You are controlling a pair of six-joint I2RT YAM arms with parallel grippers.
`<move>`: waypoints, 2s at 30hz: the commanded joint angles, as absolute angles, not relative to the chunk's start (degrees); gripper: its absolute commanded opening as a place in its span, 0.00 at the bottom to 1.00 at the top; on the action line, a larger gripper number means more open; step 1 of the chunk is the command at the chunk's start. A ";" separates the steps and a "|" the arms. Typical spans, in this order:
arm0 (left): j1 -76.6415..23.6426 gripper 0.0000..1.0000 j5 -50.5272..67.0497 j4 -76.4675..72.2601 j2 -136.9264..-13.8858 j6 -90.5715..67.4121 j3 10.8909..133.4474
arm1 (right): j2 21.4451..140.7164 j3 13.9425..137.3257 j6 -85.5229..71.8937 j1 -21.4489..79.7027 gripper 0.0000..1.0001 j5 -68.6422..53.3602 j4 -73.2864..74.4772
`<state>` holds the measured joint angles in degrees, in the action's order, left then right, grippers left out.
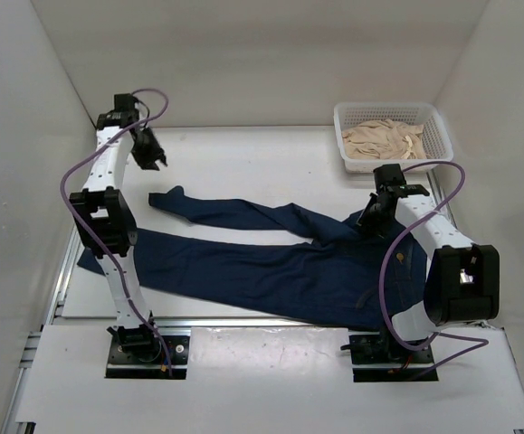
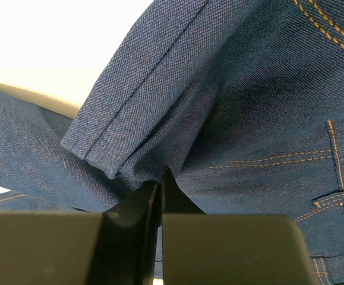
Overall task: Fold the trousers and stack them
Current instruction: Flatten the trousers out
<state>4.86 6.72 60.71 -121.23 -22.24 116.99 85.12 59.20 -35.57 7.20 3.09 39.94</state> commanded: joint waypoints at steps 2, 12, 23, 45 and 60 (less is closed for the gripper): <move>1.76 0.81 1.59 66.33 -125.75 -23.47 125.84 | 85.86 61.44 -34.89 8.17 0.00 2.81 39.90; -0.62 1.00 -9.40 68.38 -132.71 -24.00 121.90 | 85.87 61.96 -34.28 8.70 0.00 0.18 41.04; -0.53 0.10 6.21 69.07 -134.29 -21.19 131.44 | 83.50 63.11 -33.75 8.70 0.00 1.84 42.80; 4.32 0.85 8.18 57.04 -116.91 -22.41 112.41 | 67.07 53.88 -36.12 8.70 0.00 8.88 41.48; 1.93 1.00 -2.90 58.46 -112.68 -23.38 95.02 | 68.12 54.40 -35.60 8.70 0.00 6.42 40.96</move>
